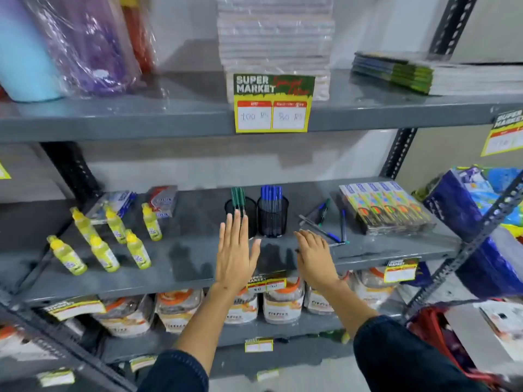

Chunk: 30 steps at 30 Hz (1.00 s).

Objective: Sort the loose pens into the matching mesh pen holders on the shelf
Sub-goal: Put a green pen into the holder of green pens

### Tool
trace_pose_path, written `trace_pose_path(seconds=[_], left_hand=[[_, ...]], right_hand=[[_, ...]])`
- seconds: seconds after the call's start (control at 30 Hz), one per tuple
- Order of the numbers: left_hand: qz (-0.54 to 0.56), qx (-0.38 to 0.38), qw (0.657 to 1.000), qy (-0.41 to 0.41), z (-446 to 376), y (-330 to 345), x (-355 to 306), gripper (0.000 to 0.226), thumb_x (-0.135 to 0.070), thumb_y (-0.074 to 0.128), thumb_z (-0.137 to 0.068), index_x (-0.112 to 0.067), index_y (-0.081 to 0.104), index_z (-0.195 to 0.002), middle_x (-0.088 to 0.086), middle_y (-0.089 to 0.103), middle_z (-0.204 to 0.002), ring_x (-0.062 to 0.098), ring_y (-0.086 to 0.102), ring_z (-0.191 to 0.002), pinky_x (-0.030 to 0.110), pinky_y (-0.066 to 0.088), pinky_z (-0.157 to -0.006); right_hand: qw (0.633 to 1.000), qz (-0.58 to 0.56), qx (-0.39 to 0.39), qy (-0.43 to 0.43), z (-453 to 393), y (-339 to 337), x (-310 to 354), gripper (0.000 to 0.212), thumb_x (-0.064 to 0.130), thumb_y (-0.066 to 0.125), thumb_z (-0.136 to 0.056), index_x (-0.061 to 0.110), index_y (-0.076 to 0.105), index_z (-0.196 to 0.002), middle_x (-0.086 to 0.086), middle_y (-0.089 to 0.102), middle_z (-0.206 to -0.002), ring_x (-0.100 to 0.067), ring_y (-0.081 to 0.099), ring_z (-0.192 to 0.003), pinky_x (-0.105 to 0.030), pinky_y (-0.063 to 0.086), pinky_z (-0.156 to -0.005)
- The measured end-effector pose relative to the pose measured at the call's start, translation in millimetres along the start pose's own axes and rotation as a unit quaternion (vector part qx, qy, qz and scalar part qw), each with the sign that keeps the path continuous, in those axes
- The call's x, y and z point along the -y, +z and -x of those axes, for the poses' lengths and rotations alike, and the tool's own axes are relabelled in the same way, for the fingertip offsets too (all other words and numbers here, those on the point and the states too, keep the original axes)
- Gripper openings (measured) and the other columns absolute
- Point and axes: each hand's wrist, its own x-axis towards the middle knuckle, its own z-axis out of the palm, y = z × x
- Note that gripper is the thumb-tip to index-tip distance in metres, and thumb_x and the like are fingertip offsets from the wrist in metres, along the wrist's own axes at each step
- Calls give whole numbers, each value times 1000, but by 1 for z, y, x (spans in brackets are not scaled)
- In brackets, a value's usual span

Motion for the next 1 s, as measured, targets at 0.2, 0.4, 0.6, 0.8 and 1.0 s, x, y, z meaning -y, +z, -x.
trace_pose_path(seconds=[0.2,0.4,0.6,0.8,1.0], left_hand=[[-50,100,989,-101,9,30,31,64,-41,27,-96,-5,0,-142,14,-2,-154,26,-6,-142,36,-8,-116],[-79,149,973,-154,2,40,51,71,-47,25,-95,-3,0,-143,18,1,-155,29,-4,-143,38,-5,-116],[-84,176,962,-193,-7,50,63,80,-57,26,-91,-2,0,-143,18,3,-155,29,-1,-143,38,-2,-117],[-53,176,962,-203,-5,61,72,83,-59,33,-88,-2,9,-143,18,14,-154,29,7,-142,39,2,-118],[-19,169,962,-212,-4,65,78,81,-62,33,-85,-6,19,-142,14,16,-154,26,6,-143,38,3,-117]], right_hand=[[993,59,97,17,-16,12,-29,56,4,42,-91,12,24,-143,-9,37,-148,-25,28,-138,-43,14,-118],[988,87,122,-17,-34,20,-38,50,1,46,-89,16,38,-136,-9,51,-130,-29,45,-119,-39,35,-100],[996,3,19,-85,-59,-5,-21,36,1,49,-90,5,51,-126,-17,58,-111,-37,52,-105,-42,46,-81],[938,-241,-235,-84,-107,-66,38,29,7,52,-91,4,54,-120,-12,55,-96,-20,54,-78,-22,45,-72],[904,-365,-220,-31,-163,-61,93,26,11,51,-93,9,54,-119,-18,54,-108,-25,60,-83,-38,51,-74]])
